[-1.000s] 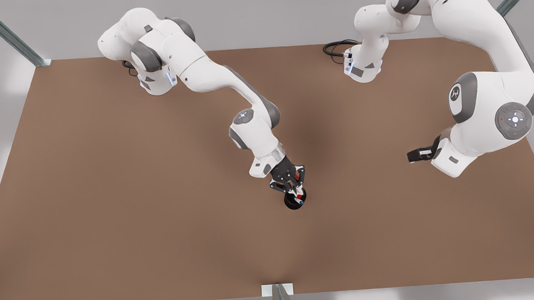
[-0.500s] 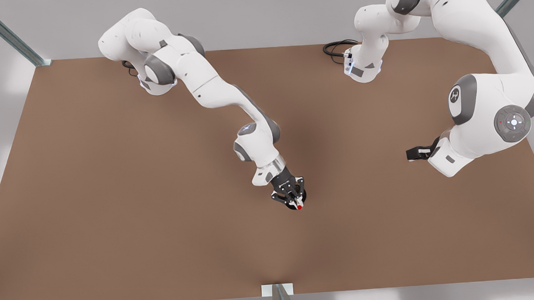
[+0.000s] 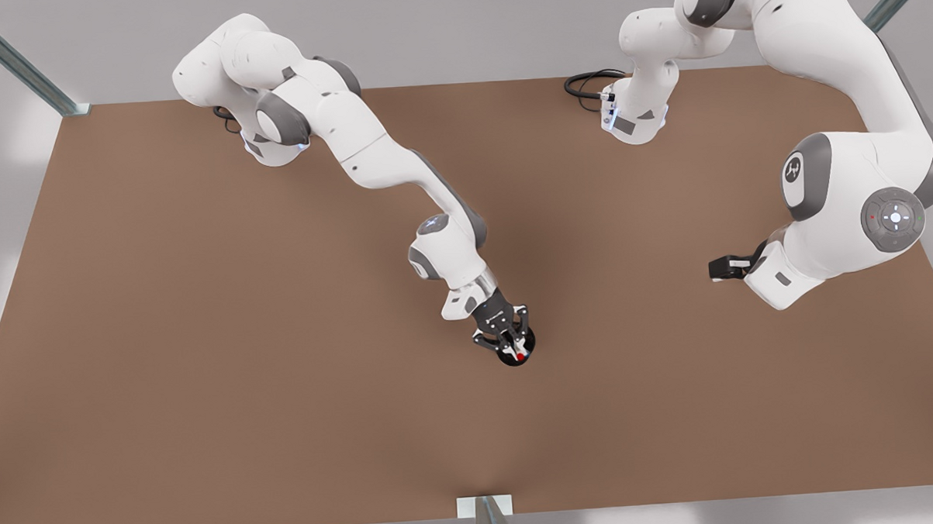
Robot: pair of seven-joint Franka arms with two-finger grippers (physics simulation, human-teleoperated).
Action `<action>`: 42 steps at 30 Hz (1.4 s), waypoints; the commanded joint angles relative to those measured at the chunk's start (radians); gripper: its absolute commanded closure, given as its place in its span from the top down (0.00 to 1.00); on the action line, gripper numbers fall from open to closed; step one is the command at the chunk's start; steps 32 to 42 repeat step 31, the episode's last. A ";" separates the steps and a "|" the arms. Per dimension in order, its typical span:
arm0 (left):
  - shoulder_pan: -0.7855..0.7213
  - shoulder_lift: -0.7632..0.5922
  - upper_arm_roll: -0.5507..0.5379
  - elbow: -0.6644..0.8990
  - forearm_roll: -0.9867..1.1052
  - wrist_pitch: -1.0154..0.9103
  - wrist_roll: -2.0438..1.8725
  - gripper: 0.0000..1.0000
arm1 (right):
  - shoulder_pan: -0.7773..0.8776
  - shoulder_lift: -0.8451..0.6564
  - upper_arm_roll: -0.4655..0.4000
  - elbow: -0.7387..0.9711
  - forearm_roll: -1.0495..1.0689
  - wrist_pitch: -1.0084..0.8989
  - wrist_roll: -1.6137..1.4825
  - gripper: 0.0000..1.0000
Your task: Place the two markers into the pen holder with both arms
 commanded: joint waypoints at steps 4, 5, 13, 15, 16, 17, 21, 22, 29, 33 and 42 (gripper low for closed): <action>0.000 -0.002 -0.001 0.000 0.001 0.000 0.037 1.00 | 0.000 -0.006 0.002 -0.005 -0.002 0.042 -0.014 1.00; 0.000 -0.002 -0.001 0.000 0.001 0.000 0.037 1.00 | -0.006 -0.009 0.003 -0.005 -0.002 0.043 -0.015 1.00; 0.014 -0.040 -0.014 0.000 -0.004 -0.036 0.086 1.00 | -0.181 -0.666 0.003 -0.367 -0.005 -0.649 -0.187 1.00; 0.029 -0.144 0.009 -0.012 -0.007 -0.103 0.117 1.00 | -0.400 -0.927 0.002 -0.361 -0.030 -1.279 -0.419 1.00; 0.035 -0.155 0.009 -0.016 -0.007 -0.103 0.113 1.00 | -0.439 -0.973 0.012 -0.352 -0.150 -1.434 -0.422 1.00; 0.034 -0.154 0.010 -0.016 -0.002 -0.099 0.108 1.00 | -0.589 -0.984 0.086 -0.294 -0.105 -1.548 -0.419 1.00; 0.034 -0.148 0.010 -0.016 -0.002 -0.105 0.108 1.00 | -0.834 -1.021 0.243 -0.234 -0.133 -1.787 -0.428 1.00; 0.034 -0.148 0.010 -0.016 -0.002 -0.106 0.108 1.00 | -0.834 -1.020 0.239 -0.231 -0.131 -1.782 -0.428 1.00; 0.034 -0.138 0.010 -0.016 0.001 -0.102 0.108 1.00 | -0.865 -0.833 0.220 -0.119 -0.102 -1.742 -0.408 1.00; 0.035 -0.138 0.010 -0.016 0.002 -0.102 0.108 1.00 | -0.859 -0.799 0.218 -0.074 -0.167 -1.741 -0.417 1.00; 0.035 -0.138 0.010 -0.016 0.002 -0.102 0.108 1.00 | -0.859 -0.799 0.218 -0.074 -0.167 -1.741 -0.417 1.00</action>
